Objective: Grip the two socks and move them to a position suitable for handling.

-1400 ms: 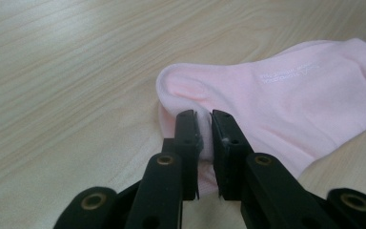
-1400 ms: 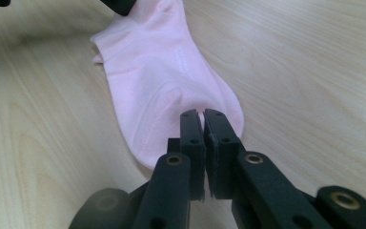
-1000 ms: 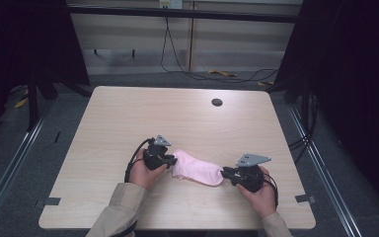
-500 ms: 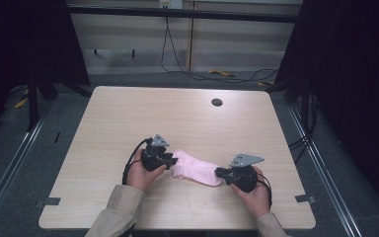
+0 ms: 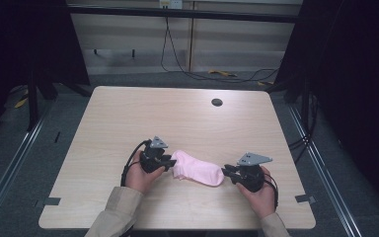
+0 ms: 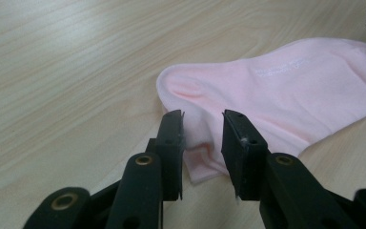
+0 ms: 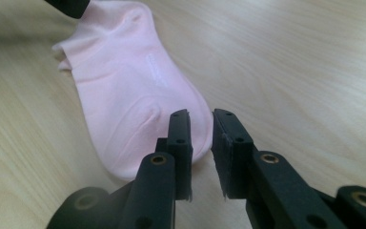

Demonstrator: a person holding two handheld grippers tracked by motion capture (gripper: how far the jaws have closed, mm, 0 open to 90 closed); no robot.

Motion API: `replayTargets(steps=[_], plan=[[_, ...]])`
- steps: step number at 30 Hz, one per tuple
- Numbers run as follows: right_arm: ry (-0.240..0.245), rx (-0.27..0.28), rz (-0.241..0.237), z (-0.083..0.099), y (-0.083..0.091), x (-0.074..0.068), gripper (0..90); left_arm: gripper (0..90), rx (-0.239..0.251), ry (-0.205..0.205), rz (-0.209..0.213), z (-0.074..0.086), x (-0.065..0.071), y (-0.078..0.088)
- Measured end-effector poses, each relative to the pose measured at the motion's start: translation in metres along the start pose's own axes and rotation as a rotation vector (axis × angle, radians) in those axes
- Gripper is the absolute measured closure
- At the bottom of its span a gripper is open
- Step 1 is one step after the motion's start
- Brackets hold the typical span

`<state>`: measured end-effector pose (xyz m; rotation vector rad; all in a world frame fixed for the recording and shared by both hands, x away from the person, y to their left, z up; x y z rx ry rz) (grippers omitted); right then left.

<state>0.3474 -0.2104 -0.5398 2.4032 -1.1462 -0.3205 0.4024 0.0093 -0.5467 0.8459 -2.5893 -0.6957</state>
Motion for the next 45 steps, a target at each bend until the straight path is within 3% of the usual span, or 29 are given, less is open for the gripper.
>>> replayTargets(steps=[3, 8, 14, 20, 27, 32, 35, 40, 45], plan=[[0.001, -0.019, -0.019, 0.003, -0.005, -0.003, 77.4, 69.1, -0.008, 0.005, 0.005, 0.002, 0.001, -0.001], [-0.001, 0.010, -0.033, -0.005, -0.002, -0.008, 75.7, 69.7, -0.004, 0.011, 0.006, 0.003, 0.000, -0.004], [0.016, -0.063, -0.061, 0.011, -0.015, -0.015, 74.1, 72.2, -0.022, 0.011, 0.007, 0.007, -0.001, -0.006], [0.018, -0.074, -0.072, 0.011, -0.016, -0.017, 87.2, 78.6, -0.031, 0.028, 0.026, 0.007, 0.000, -0.008], [-0.001, -0.025, -0.063, 0.002, -0.010, -0.014, 90.0, 81.3, -0.016, 0.035, 0.041, -0.002, 0.004, 0.001], [-0.034, 0.009, -0.083, -0.006, -0.004, -0.015, 90.0, 81.3, -0.014, 0.033, 0.042, -0.004, 0.006, 0.003], [-0.027, 0.001, -0.080, -0.002, -0.005, -0.021, 79.6, 81.2, -0.018, 0.034, 0.041, -0.001, 0.006, 0.002], [-0.016, -0.030, -0.094, 0.006, -0.013, -0.028, 69.5, 81.2, -0.022, 0.027, 0.038, 0.001, 0.006, 0.003], [-0.076, 0.016, -0.104, -0.005, -0.010, -0.032, 67.2, 81.2, -0.011, 0.025, 0.039, -0.002, 0.008, 0.004]])
Point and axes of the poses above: each handheld gripper's, and its own axes: y roughly backward along the jaws, z roughly out of its underside, x roughly to its right, the point moved 9 cm from there along -y, roughly forward along the jaws, and after that the axes turned 10 degrees about x, right-handed, at the moved point
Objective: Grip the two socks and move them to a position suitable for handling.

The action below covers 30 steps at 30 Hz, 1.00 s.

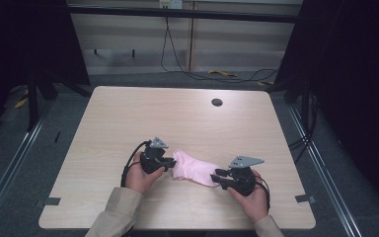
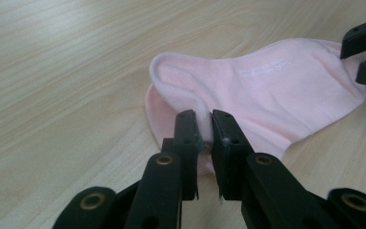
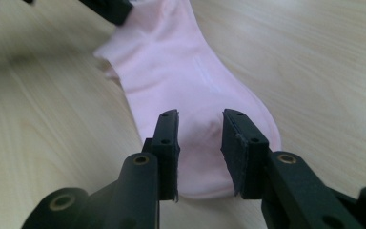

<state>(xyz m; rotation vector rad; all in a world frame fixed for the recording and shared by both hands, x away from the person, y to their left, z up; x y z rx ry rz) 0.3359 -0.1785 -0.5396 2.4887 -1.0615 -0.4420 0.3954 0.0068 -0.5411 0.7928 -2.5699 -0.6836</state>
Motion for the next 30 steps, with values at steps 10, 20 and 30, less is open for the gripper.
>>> replayTargets(steps=[10, 20, 30], plan=[[0.041, -0.053, -0.003, 0.004, -0.008, -0.005, 88.8, 81.2, 0.015, 0.009, 0.009, -0.002, 0.002, 0.003], [0.057, 0.021, 0.019, -0.023, 0.007, 0.003, 89.3, 81.2, 0.062, -0.004, -0.002, -0.017, 0.005, 0.016], [0.085, -0.035, 0.025, -0.007, -0.003, 0.013, 89.2, 77.9, 0.032, 0.028, 0.004, 0.013, 0.011, 0.003]])
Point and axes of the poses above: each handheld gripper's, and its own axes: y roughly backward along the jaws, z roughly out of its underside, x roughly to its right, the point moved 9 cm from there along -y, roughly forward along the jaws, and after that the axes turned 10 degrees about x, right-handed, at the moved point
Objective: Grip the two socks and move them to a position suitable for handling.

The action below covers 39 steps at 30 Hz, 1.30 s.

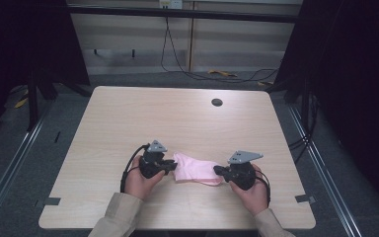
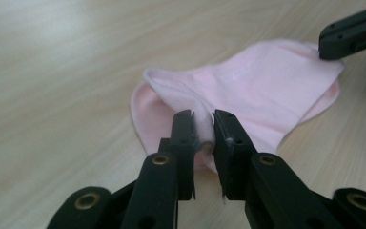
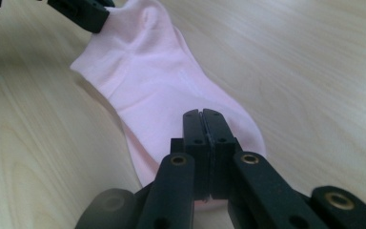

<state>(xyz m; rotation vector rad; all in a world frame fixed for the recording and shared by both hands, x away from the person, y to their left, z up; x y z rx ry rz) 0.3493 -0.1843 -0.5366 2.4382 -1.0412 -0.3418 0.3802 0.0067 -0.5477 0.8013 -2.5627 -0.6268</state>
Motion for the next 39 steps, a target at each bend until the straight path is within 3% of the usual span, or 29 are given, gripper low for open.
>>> replayTargets(steps=[4, 5, 10, 16, 19, 20, 22, 25, 28, 32, 34, 39], plan=[[0.004, -0.016, 0.008, 0.005, 0.002, 0.003, 89.2, 70.0, 0.007, 0.016, -0.023, 0.001, -0.005, 0.002], [0.006, -0.017, 0.010, 0.005, 0.002, 0.004, 89.1, 65.4, 0.018, 0.010, -0.038, -0.003, -0.008, 0.004], [0.007, -0.026, 0.016, 0.008, 0.000, 0.004, 89.1, 60.8, 0.022, -0.024, -0.079, -0.018, -0.019, 0.005], [0.006, -0.027, 0.018, 0.009, -0.002, 0.005, 89.1, 63.9, -0.011, -0.008, -0.074, -0.013, -0.027, -0.016], [0.008, -0.029, 0.016, 0.009, -0.003, 0.005, 89.1, 72.9, -0.030, 0.014, -0.048, -0.010, -0.026, -0.021], [0.008, -0.028, 0.016, 0.009, -0.003, 0.005, 89.1, 76.1, -0.041, 0.013, -0.026, -0.008, -0.024, -0.023], [0.012, -0.026, 0.016, 0.009, -0.003, 0.005, 89.1, 80.6, -0.067, 0.002, -0.025, -0.006, -0.022, -0.023], [0.009, -0.016, 0.018, 0.006, -0.002, 0.005, 89.1, 90.0, -0.052, 0.017, -0.013, -0.010, -0.019, -0.021], [0.014, -0.007, 0.018, 0.004, 0.000, 0.004, 89.1, 90.0, -0.064, -0.015, -0.014, -0.014, -0.016, -0.015], [0.014, 0.001, 0.020, 0.001, 0.002, 0.004, 89.1, 89.9, -0.036, -0.040, -0.045, -0.023, -0.019, -0.012], [0.013, -0.001, 0.019, 0.002, 0.001, 0.004, 89.1, 81.2, -0.011, -0.040, -0.086, -0.026, -0.026, -0.015], [0.013, -0.007, 0.017, 0.004, 0.000, 0.004, 89.1, 76.5, -0.019, -0.064, -0.093, -0.022, -0.032, -0.024]])
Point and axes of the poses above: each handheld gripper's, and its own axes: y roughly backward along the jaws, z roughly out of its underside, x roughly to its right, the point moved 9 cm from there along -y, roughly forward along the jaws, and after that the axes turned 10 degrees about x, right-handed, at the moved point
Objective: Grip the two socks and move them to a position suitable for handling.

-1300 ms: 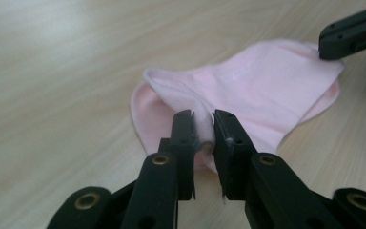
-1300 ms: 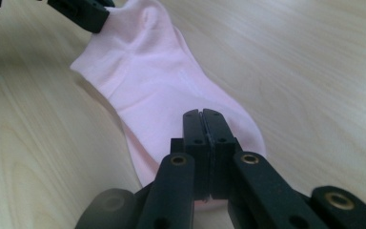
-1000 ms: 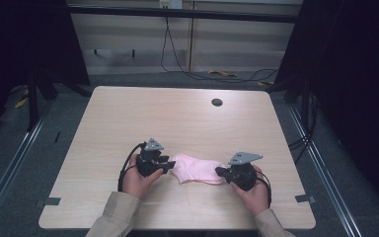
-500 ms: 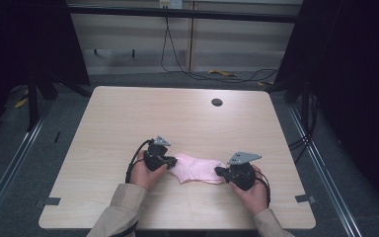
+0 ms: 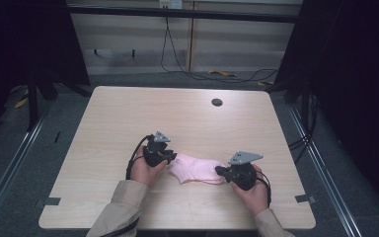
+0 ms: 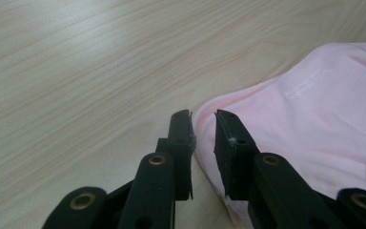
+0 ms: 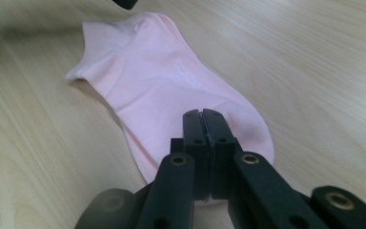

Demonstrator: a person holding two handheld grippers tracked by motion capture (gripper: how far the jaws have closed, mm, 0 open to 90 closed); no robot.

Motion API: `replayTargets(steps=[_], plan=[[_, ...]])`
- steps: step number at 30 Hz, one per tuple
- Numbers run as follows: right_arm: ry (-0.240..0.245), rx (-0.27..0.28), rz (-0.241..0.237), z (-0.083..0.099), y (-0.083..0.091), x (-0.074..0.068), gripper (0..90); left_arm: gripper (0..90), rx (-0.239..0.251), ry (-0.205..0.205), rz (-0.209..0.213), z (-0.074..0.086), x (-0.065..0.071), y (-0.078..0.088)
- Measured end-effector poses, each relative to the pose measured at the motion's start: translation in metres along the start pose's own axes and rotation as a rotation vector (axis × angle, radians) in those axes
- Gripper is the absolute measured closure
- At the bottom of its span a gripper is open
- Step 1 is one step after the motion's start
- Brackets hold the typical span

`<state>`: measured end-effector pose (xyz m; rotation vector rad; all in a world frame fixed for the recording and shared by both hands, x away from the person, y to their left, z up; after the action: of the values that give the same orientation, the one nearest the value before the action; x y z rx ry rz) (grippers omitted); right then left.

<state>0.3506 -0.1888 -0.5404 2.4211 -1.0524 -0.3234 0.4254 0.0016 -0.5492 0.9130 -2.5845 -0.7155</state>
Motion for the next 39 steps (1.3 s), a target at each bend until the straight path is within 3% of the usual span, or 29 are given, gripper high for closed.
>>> replayTargets(steps=[1, 9, 14, 18, 25, 39], plan=[[0.000, 0.000, -0.001, 0.000, 0.000, 0.000, 89.2, 76.1, 0.012, 0.005, 0.003, 0.000, 0.002, -0.003], [0.004, -0.002, -0.003, 0.001, -0.001, 0.000, 89.1, 63.4, 0.016, -0.104, -0.011, -0.001, 0.010, -0.004], [0.004, -0.006, -0.001, 0.002, -0.002, 0.000, 89.1, 63.3, 0.001, -0.096, 0.017, 0.002, 0.018, -0.007], [0.003, -0.008, -0.002, 0.003, -0.002, 0.000, 89.1, 69.2, -0.019, -0.084, 0.040, 0.008, 0.022, -0.014], [0.003, -0.005, 0.000, 0.002, -0.003, 0.000, 89.1, 88.1, -0.055, -0.030, 0.039, 0.007, 0.023, -0.012], [0.002, 0.053, -0.004, -0.013, 0.006, -0.001, 89.1, 89.7, -0.005, -0.007, 0.042, -0.019, 0.026, 0.003]])
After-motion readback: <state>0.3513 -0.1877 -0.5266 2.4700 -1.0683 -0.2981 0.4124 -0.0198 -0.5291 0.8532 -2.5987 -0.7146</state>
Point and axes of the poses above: each handheld gripper's, and its own axes: y roughly backward along the jaws, z roughly out of its underside, x roughly to its right, the point moved 9 cm from there along -y, roughly forward along the jaws, and after that the axes turned 10 degrees about x, right-handed, at the moved point
